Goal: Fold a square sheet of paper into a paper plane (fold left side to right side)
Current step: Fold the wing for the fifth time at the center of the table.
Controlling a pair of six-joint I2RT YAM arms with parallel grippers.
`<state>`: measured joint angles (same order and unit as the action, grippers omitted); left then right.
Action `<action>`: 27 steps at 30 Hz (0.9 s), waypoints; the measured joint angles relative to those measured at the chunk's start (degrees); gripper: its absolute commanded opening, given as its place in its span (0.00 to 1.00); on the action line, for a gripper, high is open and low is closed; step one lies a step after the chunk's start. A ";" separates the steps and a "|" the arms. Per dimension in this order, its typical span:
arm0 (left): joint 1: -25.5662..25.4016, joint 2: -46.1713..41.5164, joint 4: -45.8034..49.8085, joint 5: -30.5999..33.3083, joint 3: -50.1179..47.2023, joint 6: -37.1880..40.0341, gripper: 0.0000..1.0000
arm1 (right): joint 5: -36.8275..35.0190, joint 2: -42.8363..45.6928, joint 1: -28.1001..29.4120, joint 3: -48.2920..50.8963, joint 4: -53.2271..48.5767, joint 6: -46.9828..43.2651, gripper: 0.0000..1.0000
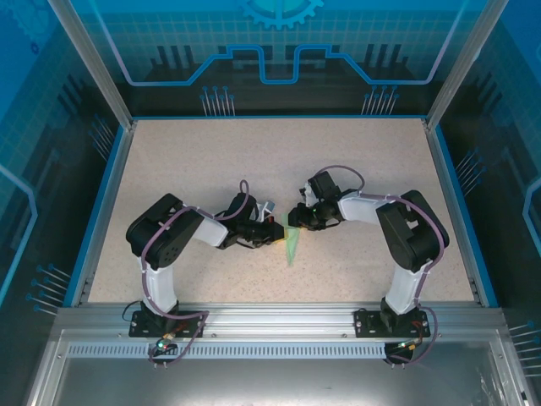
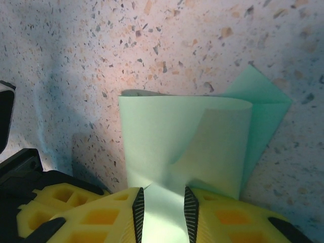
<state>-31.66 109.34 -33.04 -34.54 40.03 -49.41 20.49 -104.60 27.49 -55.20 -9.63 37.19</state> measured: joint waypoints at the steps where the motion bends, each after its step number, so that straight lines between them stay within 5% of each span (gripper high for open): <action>1: 0.00 -0.02 0.00 0.02 0.00 0.00 0.01 | 0.00 -0.07 0.00 -0.02 -0.04 0.00 0.31; 9: 0.52 -5.27 4.37 2.47 -1.95 0.52 0.20 | 0.55 -0.68 0.11 -0.59 -0.46 -0.13 0.31; 18: 0.42 -16.00 10.58 3.67 -4.00 1.46 0.21 | 0.57 -0.76 0.11 -0.76 -0.68 -0.15 0.31; 27: -7.34 -21.11 13.79 3.65 -1.46 -0.15 0.21 | 0.70 -0.81 0.11 -0.76 -0.66 -0.13 0.31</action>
<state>-39.00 88.23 -19.25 -30.89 38.57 -49.56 21.19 -105.41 27.59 -55.96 -10.28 37.06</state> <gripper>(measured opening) 0.205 0.310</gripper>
